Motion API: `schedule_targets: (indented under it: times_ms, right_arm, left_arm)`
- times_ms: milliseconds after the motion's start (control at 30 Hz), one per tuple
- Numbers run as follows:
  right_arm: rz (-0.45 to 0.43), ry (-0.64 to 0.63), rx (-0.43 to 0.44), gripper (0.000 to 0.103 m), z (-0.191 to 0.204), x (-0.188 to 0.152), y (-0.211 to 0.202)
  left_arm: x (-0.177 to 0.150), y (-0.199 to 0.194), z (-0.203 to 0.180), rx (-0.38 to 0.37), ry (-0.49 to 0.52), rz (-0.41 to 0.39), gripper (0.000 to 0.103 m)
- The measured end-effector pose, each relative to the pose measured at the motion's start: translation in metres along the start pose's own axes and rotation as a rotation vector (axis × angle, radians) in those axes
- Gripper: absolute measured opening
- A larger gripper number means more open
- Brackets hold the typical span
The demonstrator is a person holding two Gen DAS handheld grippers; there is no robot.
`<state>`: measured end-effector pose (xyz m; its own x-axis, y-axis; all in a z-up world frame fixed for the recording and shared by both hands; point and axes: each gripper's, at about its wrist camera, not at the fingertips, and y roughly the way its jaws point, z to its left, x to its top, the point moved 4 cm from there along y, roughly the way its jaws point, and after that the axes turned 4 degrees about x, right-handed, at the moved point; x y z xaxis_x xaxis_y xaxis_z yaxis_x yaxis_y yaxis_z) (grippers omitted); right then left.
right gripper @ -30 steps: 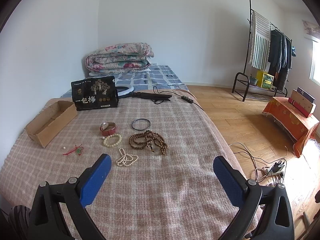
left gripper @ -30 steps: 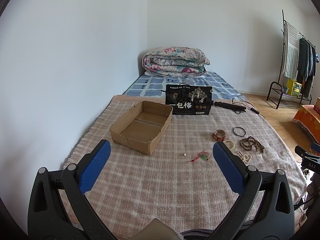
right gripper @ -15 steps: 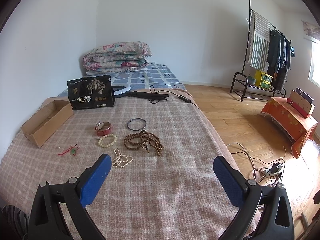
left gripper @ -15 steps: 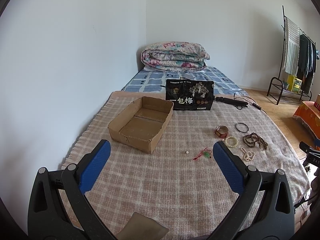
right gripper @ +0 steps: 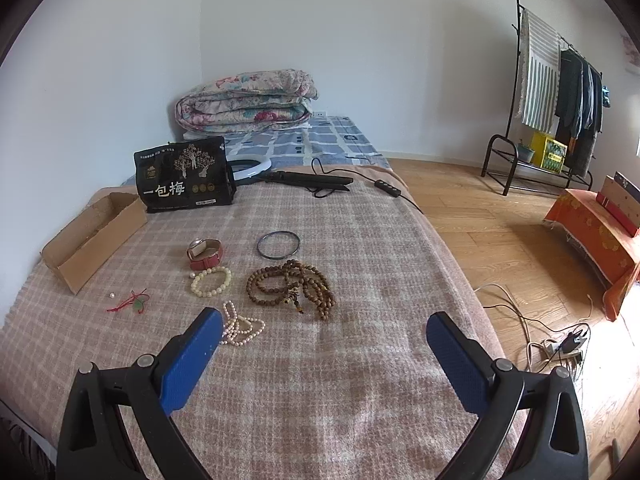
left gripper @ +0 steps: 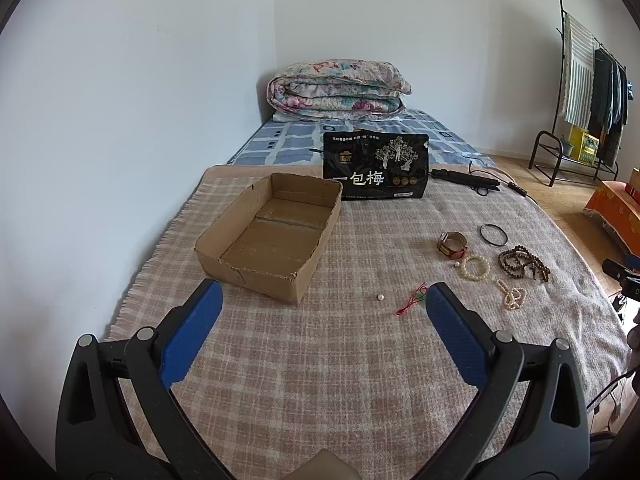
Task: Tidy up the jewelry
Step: 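Grasp the red-string green pendant with the left tool while the right tool grasps the brown wooden bead strand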
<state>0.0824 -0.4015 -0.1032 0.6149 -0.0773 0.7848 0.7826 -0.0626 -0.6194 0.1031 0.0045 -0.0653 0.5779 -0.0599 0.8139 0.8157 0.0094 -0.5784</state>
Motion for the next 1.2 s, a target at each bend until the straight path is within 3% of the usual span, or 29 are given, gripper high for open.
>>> schedule_targets:
  times_ms: [300,433,833,1200]
  right_arm:
    - [0.072,-0.01,0.021,0.103,-0.008,0.003,0.049]
    - [0.101,-0.023,0.044,0.103,-0.009,0.005,0.068]
    - [0.189,-0.041,0.131,0.103,-0.011,0.01,0.132]
    - [0.264,-0.073,0.154,0.103,0.0,0.007,0.181]
  left_arm:
    - [-0.002,0.045,-0.035,-0.1,0.069,0.067,0.096]
    - [-0.007,0.062,-0.053,-0.141,0.1,0.098,0.087]
    - [-0.02,0.112,-0.092,-0.241,0.098,0.184,0.079]
    - [-0.04,0.169,-0.126,-0.248,0.12,0.281,0.072]
